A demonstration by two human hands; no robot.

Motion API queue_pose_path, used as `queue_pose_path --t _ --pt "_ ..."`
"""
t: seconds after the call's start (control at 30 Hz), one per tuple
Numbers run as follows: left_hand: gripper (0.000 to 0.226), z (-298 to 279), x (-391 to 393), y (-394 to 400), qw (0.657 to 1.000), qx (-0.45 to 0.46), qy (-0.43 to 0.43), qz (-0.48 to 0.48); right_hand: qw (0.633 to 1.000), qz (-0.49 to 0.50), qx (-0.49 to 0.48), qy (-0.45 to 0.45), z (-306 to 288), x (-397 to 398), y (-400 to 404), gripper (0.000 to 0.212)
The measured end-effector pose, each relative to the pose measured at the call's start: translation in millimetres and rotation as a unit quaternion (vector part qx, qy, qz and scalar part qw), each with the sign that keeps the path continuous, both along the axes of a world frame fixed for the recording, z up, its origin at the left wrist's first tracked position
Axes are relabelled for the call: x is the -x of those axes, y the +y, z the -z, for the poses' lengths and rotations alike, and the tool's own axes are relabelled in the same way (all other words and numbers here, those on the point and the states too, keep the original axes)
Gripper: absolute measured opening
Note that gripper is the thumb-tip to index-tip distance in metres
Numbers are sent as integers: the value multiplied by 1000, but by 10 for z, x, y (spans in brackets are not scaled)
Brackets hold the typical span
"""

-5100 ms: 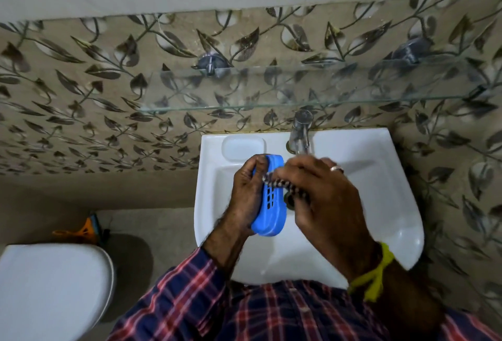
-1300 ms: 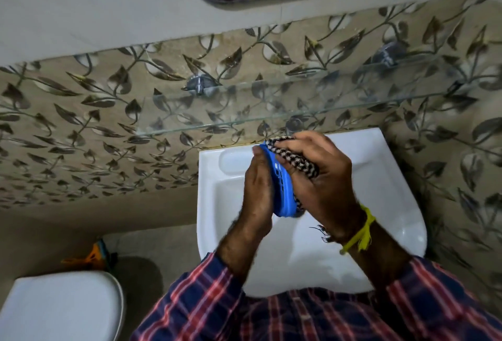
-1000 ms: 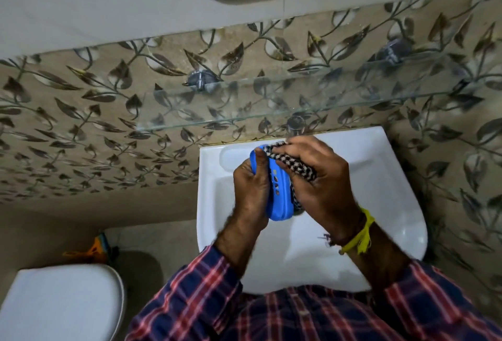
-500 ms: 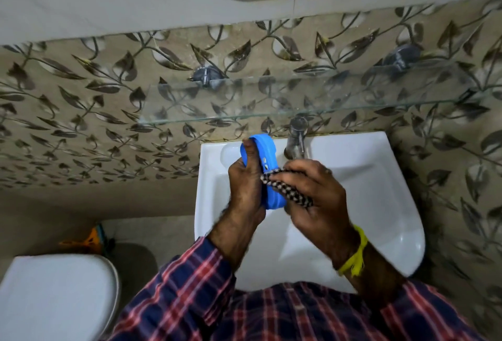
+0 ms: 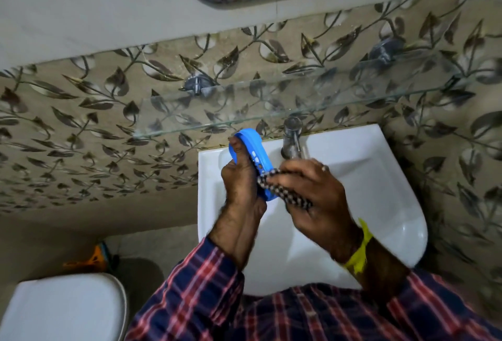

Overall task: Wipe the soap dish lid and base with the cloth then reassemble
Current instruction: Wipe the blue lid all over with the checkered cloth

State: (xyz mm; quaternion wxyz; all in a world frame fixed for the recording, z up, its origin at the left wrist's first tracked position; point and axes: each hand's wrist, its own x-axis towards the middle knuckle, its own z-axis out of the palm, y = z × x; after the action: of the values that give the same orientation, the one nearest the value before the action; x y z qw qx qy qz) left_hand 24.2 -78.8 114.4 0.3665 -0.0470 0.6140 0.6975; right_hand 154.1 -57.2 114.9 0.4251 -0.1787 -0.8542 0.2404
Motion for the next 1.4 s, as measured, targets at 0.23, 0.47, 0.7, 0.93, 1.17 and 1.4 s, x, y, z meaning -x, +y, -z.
queue_pose_path --t 0.23,0.47,0.7,0.93,1.17,1.4 --pt "62 23 -62 -13 994 5 -106 3 995 -9 65 78 121 -12 -113 20" --pt "79 53 -157 -97 993 -72 -76 49 988 24 89 122 -108 -18 24 18" --pt "33 -63 243 -358 742 -13 641 194 994 10 83 69 -320 -60 121 24" --pt "67 37 288 -391 812 37 564 146 985 -55 148 68 -233 9 97 18" --pt "66 105 185 -384 856 102 500 80 984 16 144 107 -95 16 -1 18" --pt "81 72 175 -269 898 133 418 14 985 58 107 125 -2 -21 -158 18"
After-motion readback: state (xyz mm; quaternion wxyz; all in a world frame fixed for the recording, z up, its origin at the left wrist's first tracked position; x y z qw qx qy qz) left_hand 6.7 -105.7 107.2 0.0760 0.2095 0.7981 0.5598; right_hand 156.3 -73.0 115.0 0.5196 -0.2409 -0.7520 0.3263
